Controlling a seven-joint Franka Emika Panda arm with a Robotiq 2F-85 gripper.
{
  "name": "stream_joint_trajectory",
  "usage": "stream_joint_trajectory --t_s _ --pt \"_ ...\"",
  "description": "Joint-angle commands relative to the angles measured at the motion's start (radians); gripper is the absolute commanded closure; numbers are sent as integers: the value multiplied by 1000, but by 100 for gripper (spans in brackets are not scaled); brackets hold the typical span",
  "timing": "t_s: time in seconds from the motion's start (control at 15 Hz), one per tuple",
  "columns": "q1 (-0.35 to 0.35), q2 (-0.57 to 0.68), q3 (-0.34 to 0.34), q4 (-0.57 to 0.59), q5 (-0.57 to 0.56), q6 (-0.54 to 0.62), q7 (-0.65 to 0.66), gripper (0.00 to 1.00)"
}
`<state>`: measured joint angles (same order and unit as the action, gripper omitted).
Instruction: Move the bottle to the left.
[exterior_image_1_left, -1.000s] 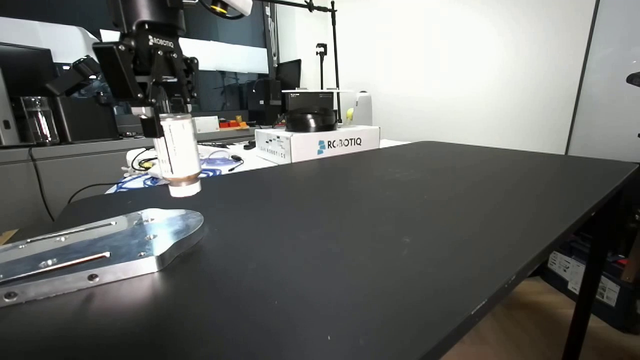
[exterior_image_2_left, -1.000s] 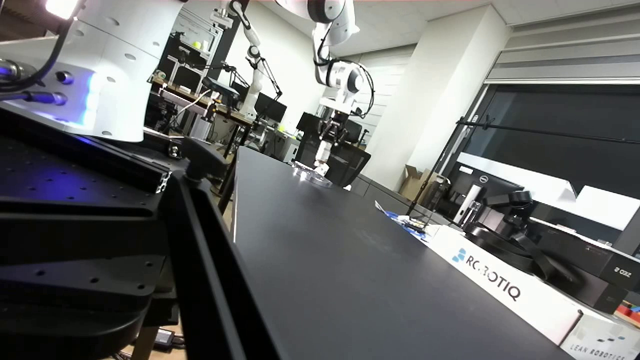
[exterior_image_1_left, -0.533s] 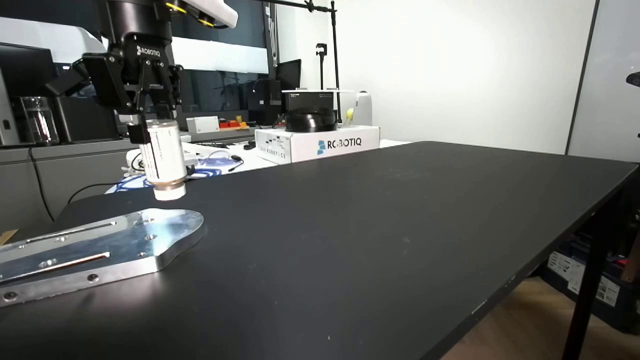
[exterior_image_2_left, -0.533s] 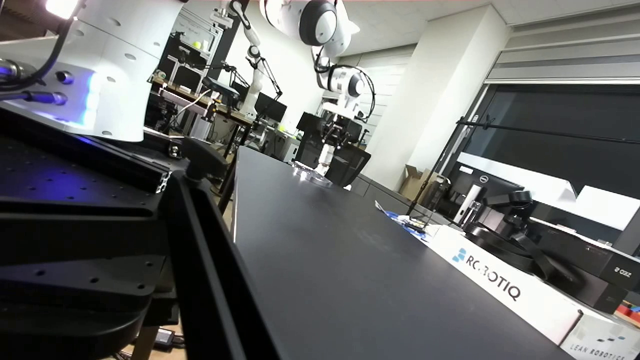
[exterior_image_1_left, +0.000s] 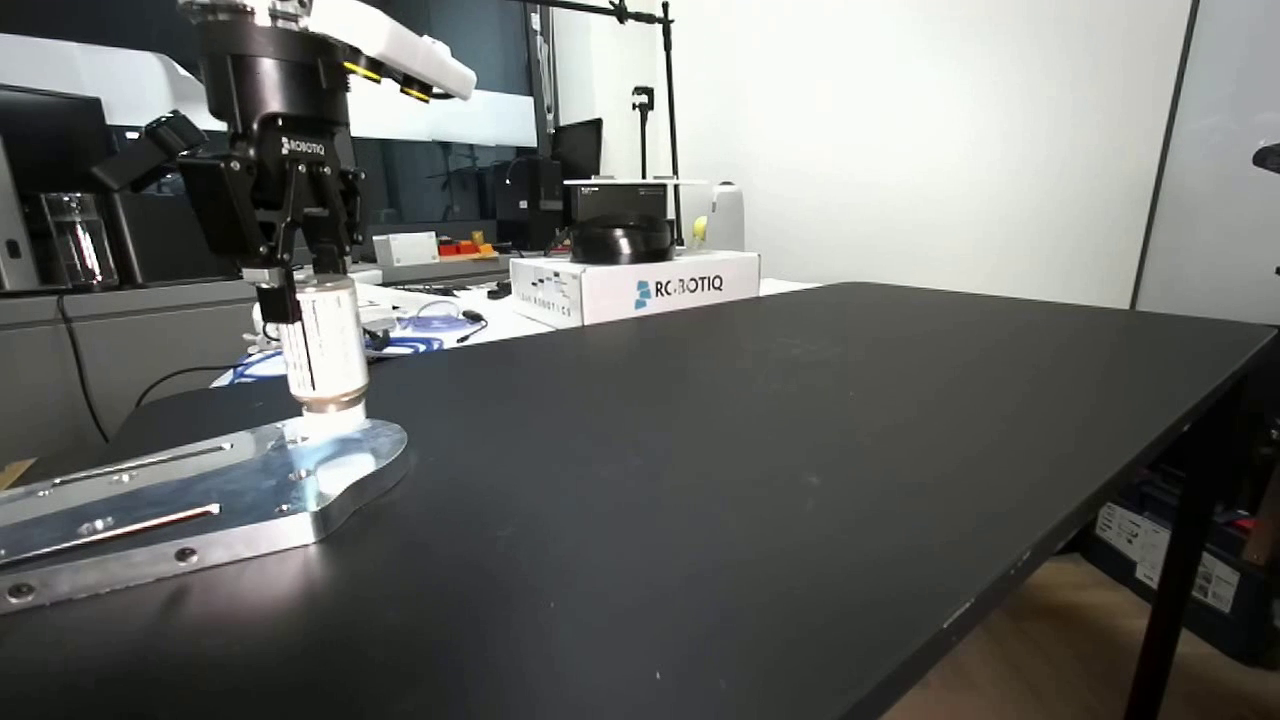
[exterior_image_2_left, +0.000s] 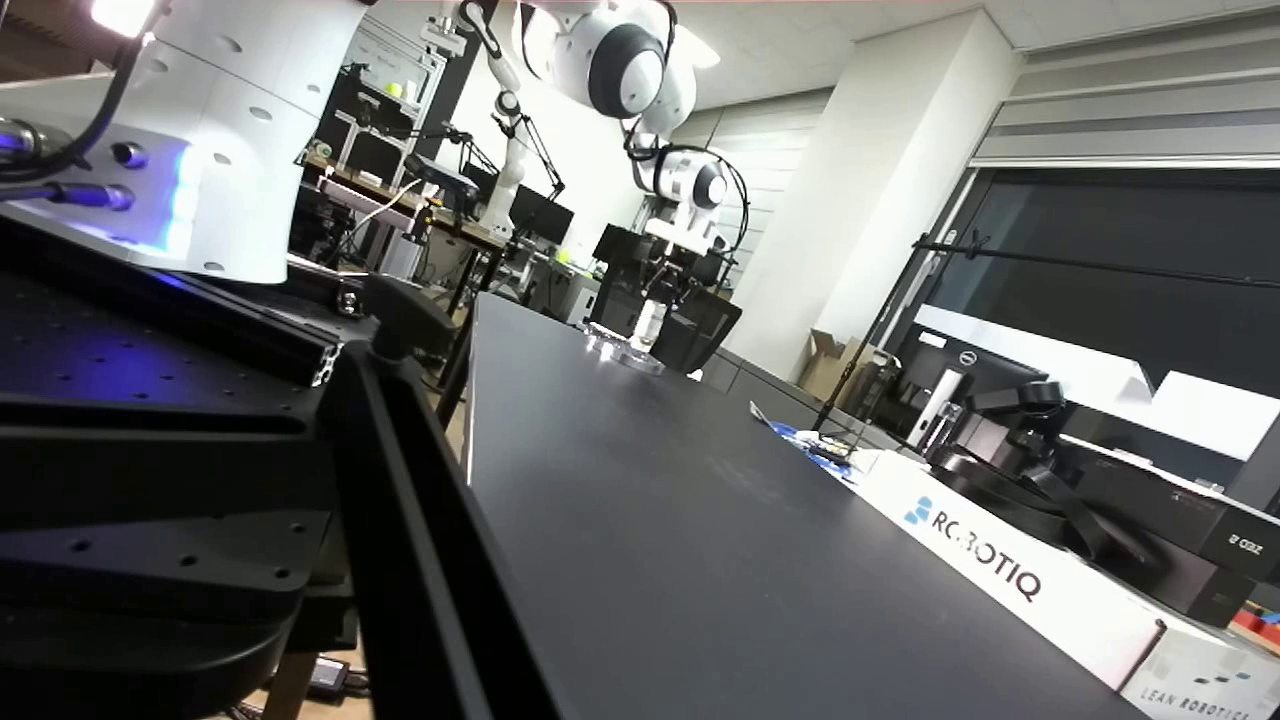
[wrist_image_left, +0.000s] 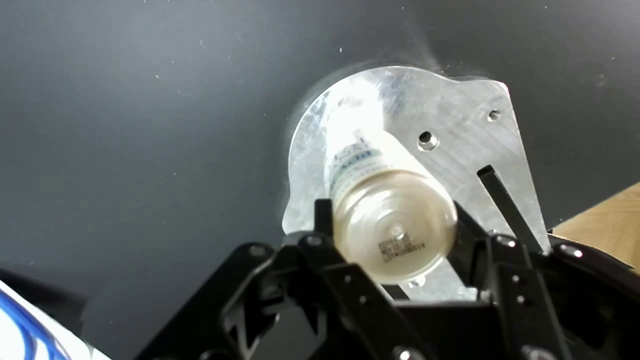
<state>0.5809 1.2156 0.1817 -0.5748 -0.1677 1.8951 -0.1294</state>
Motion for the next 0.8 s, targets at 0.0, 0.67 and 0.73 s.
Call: stream_joint_trajectory --t_s 0.0,0.67,0.73 --pt "18 65 -24 122 35 -36 -22 70" --pt "23 112 -43 213 76 -87 -13 19" --pt "25 103 -45 222 80 -103 -8 13"
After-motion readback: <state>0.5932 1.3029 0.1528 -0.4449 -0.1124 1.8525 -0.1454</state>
